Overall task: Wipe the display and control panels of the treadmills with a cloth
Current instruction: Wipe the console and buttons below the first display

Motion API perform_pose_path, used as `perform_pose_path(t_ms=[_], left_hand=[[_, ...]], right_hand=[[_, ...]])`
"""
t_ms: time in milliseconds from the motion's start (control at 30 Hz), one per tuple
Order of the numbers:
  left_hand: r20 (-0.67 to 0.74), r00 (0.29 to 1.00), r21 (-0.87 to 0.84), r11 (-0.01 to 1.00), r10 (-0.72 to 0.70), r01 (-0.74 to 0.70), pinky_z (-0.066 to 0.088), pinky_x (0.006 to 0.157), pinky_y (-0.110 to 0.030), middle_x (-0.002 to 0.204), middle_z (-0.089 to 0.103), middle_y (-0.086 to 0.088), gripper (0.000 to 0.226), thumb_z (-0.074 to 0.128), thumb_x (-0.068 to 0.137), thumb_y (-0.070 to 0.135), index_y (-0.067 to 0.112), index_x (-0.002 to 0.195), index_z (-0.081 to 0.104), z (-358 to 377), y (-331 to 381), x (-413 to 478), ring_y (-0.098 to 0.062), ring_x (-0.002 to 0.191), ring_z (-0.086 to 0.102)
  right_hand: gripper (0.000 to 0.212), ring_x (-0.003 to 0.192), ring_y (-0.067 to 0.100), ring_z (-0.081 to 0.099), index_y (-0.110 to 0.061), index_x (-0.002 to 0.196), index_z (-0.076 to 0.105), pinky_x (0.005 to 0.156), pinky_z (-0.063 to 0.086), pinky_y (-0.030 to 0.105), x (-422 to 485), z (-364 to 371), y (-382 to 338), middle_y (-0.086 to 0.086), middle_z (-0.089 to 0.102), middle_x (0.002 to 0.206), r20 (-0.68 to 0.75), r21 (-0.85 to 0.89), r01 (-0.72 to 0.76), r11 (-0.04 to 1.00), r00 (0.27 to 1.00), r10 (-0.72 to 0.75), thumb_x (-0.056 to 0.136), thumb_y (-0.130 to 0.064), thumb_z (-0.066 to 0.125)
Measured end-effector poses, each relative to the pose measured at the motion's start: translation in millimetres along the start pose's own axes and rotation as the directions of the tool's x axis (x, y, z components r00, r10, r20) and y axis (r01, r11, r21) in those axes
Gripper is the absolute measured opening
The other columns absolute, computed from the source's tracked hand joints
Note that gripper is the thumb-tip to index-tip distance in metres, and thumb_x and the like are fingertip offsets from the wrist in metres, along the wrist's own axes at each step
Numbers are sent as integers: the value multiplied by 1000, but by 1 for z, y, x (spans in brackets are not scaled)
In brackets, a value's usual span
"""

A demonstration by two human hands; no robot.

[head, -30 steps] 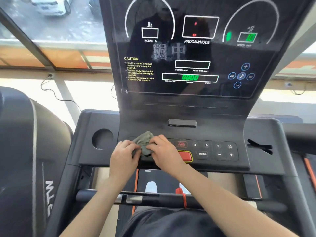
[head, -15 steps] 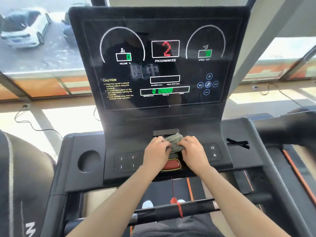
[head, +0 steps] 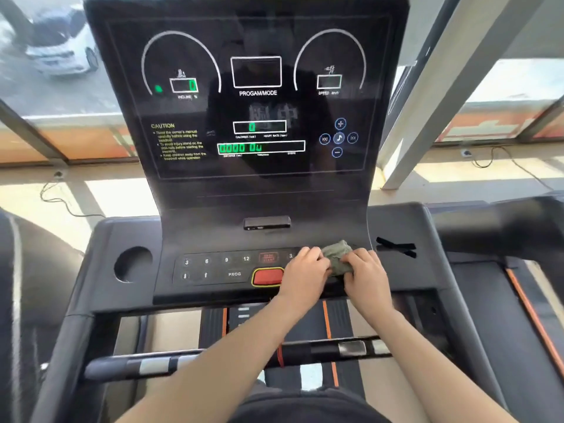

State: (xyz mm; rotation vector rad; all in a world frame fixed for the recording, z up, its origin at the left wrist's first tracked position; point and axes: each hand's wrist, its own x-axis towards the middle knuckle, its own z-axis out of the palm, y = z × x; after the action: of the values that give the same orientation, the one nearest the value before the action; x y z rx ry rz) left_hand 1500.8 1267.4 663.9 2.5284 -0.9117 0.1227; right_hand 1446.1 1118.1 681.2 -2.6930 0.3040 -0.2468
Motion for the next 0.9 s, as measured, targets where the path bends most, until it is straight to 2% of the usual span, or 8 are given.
perform_pose_path(t_ms=[133, 200, 267, 367, 467, 633, 733, 900], left_hand=[[-82, 996, 41, 999, 36, -33, 49, 52, -34, 79, 57, 0, 19, 59, 88, 27, 16, 73, 63, -2, -5, -24, -23, 75, 55], [-116, 993, 68, 997, 27, -20, 46, 48, -34, 78, 57, 0, 17, 62, 88, 24, 16, 73, 62, -7, -12, -36, -23, 72, 55], [-151, 988, 79, 997, 9, 3, 48, 51, -34, 79, 59, 0, 17, 62, 90, 23, 15, 75, 64, -11, -22, -50, -22, 73, 56], [-203, 979, 76, 997, -9, 25, 52, 61, -34, 82, 62, 0, 15, 64, 92, 20, 14, 80, 68, -22, -40, -74, -21, 76, 58], [-240, 971, 75, 997, -16, 35, 53, 70, -31, 88, 67, -1, 3, 71, 90, 13, 12, 87, 73, -39, -65, -99, -21, 80, 59], [-287, 951, 85, 985, -119, 149, 52, 81, -31, 96, 70, -1, 6, 69, 92, 10, 10, 94, 75, -71, -115, -131, -23, 86, 62], [-308, 923, 102, 957, -228, 271, 51, 81, -31, 97, 71, -2, 11, 65, 93, 11, 8, 96, 75, -91, -144, -143, -23, 88, 61], [-328, 866, 106, 896, -377, 430, 52, 84, -38, 105, 73, -7, 15, 64, 96, 11, 5, 103, 76, -111, -185, -153, -28, 93, 61]], right_hand=[[19, 80, 26, 47, -9, 80, 62, 68, 47, 39, -11, 7, -4, 1, 57, 83, 26, 25, 93, 995, 995, -94, 67, 3, 54], [18, 81, 27, 48, -10, 81, 63, 69, 47, 39, -10, 12, -9, 1, 58, 84, 50, 44, 163, 986, 985, -165, 70, -5, 49], [21, 82, 26, 49, -12, 84, 65, 70, 48, 39, -9, 18, -17, 0, 58, 86, 72, 70, 225, 972, 971, -230, 71, -9, 49], [19, 80, 26, 49, -13, 84, 66, 66, 49, 38, -18, 28, -38, 0, 59, 86, 81, 116, 294, 949, 949, -304, 67, -5, 61], [27, 79, 24, 48, -12, 84, 67, 66, 49, 34, -28, 43, -66, 1, 59, 86, 67, 159, 388, 908, 913, -402, 60, 0, 72], [31, 85, 25, 54, -11, 93, 72, 78, 52, 34, -24, 70, -122, 5, 64, 93, 60, 185, 522, 833, 840, -540, 65, 3, 73], [40, 87, 26, 57, -10, 105, 72, 83, 53, 34, -11, 85, -159, 6, 67, 101, 127, 166, 570, 805, 797, -590, 68, 4, 73], [43, 99, 34, 56, -4, 114, 64, 89, 51, 44, 5, 104, -214, 15, 63, 115, 263, 181, 601, 778, 733, -627, 73, 4, 67]])
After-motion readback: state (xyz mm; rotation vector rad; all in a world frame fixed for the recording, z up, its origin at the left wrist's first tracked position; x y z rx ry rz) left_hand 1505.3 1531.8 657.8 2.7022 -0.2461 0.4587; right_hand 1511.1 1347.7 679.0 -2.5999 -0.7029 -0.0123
